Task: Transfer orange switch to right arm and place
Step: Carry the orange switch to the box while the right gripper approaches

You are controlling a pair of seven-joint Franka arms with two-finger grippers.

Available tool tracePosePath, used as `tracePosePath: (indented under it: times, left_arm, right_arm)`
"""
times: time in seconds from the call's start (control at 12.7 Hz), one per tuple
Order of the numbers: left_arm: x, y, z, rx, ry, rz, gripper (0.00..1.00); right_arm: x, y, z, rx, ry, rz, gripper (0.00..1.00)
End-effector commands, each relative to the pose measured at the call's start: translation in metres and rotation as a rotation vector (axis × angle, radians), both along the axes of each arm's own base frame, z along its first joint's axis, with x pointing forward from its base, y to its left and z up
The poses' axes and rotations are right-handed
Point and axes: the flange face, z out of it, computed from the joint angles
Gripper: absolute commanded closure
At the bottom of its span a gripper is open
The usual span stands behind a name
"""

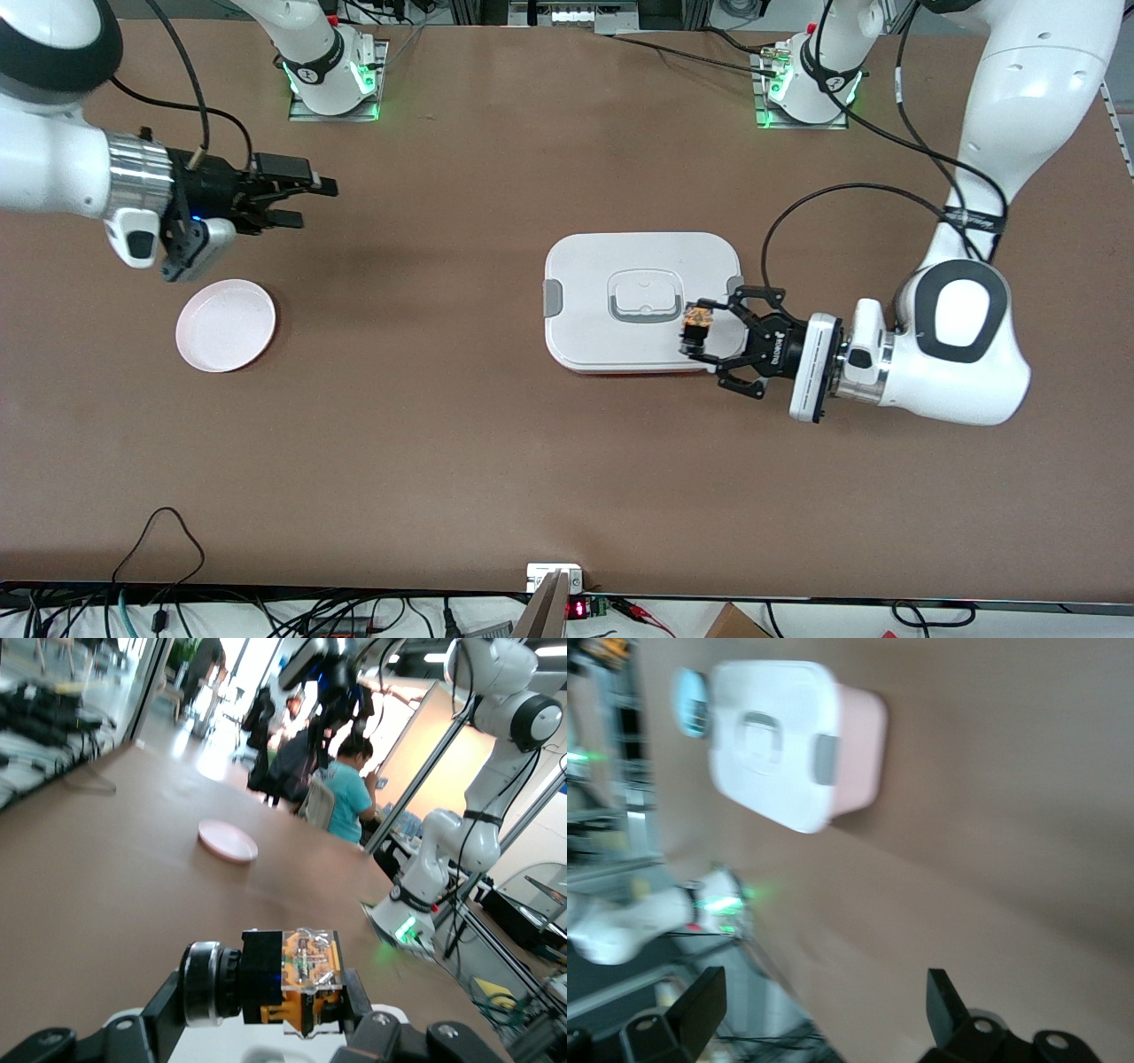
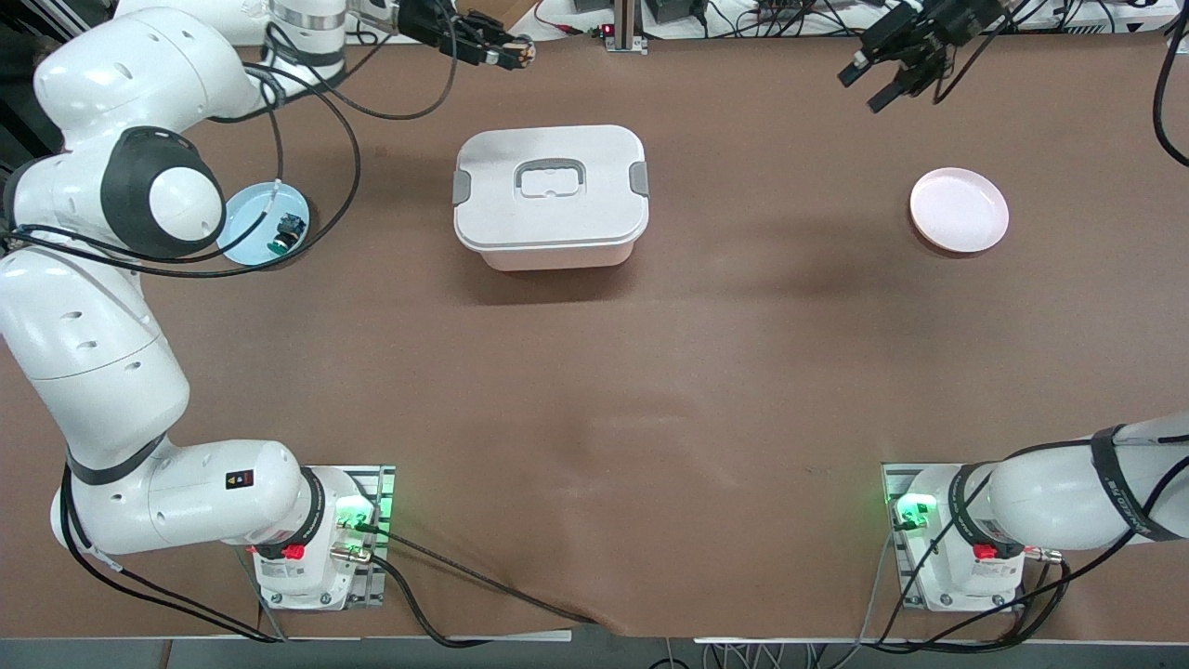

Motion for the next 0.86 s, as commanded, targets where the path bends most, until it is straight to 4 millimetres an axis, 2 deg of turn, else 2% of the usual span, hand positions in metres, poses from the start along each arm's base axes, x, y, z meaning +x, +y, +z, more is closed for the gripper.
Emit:
tracePosePath:
  times: [0.0, 0.08, 0.16, 0.24, 0.39, 0.55, 0.71, 0.79]
  left_arm:
    - [-0.005, -0.051, 0.002, -0.056, -0.118, 0.013, 0.99]
    - [-0.014, -0.082, 0.001, -0.085, -0.115, 0.013, 0.99]
    - [-0.022, -0.103, -0.007, -0.135, -0.074, 0.048, 0.99]
    - [-0.026, -0.118, -0.010, -0.172, -0.099, 0.080, 1.00]
    - [-0.036, -0.131, -0.017, -0.207, -0.096, 0.094, 1.00]
    - [-0.052, -0.160, -0.017, -0.281, -0.068, 0.117, 1.00]
    - [-0.077, -0.179, -0.035, -0.285, -0.037, 0.104, 1.00]
    - [-0.090, -0.189, -0.036, -0.295, -0.030, 0.089, 1.00]
  right_arm:
    - [-0.009, 0.038, -0.032, 0.184, 0.076, -0.062, 0.00]
    - [-0.006, 0.054, -0.045, 0.245, 0.107, -0.075, 0.00]
    - [-0.003, 0.073, -0.056, 0.304, 0.132, -0.108, 0.00]
    - [0.000, 0.092, -0.065, 0.350, 0.130, -0.131, 0.00]
    - [0.004, 0.121, -0.077, 0.441, 0.139, -0.196, 0.00]
    - [0.007, 0.126, -0.080, 0.487, 0.159, -0.236, 0.00]
    - [0.010, 0.126, -0.083, 0.518, 0.171, -0.281, 0.00]
    - [0.010, 0.130, -0.084, 0.514, 0.177, -0.311, 0.00]
